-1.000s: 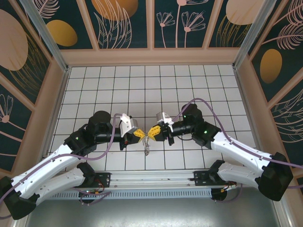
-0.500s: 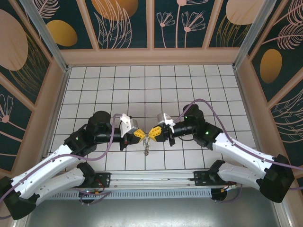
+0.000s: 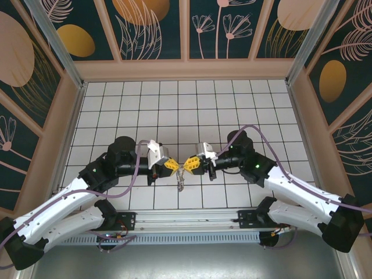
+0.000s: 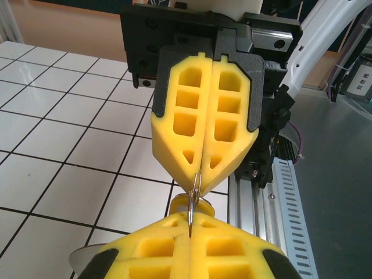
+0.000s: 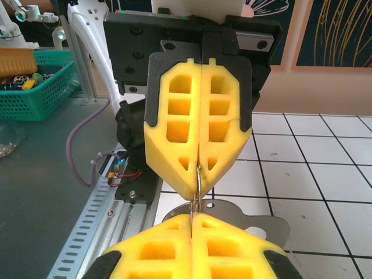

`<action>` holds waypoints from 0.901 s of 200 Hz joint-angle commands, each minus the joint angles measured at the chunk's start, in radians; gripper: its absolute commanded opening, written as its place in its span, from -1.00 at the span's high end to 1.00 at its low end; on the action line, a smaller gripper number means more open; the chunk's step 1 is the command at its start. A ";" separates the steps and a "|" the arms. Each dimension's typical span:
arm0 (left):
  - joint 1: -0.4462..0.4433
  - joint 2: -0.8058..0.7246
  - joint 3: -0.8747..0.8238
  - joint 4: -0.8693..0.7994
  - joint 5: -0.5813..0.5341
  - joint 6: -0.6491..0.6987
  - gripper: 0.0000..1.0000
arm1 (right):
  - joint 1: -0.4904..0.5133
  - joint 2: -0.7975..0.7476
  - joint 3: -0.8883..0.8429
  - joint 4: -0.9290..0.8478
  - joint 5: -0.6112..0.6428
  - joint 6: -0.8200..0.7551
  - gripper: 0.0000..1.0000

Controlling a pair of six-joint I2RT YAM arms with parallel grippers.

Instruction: Put the keys on the keyring

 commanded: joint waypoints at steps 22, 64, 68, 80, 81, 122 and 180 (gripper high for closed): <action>-0.003 -0.006 0.031 0.043 0.019 0.016 1.00 | 0.044 -0.070 -0.049 0.062 0.105 -0.055 1.00; -0.003 -0.007 0.033 0.042 0.022 0.016 1.00 | 0.075 -0.059 -0.047 0.061 0.162 -0.083 1.00; -0.003 -0.007 0.033 0.042 0.020 0.016 1.00 | 0.081 -0.060 -0.049 0.062 0.172 -0.088 1.00; -0.004 -0.007 0.033 0.043 0.020 0.014 1.00 | 0.097 -0.065 -0.052 0.064 0.199 -0.100 1.00; -0.004 -0.007 0.033 0.043 0.021 0.014 1.00 | 0.098 -0.066 -0.052 0.065 0.202 -0.101 1.00; -0.003 -0.010 0.032 0.050 0.023 0.011 1.00 | 0.133 -0.091 -0.067 0.073 0.273 -0.124 1.00; -0.004 -0.016 0.030 0.051 0.017 0.009 1.00 | 0.160 -0.112 -0.084 0.073 0.318 -0.135 1.00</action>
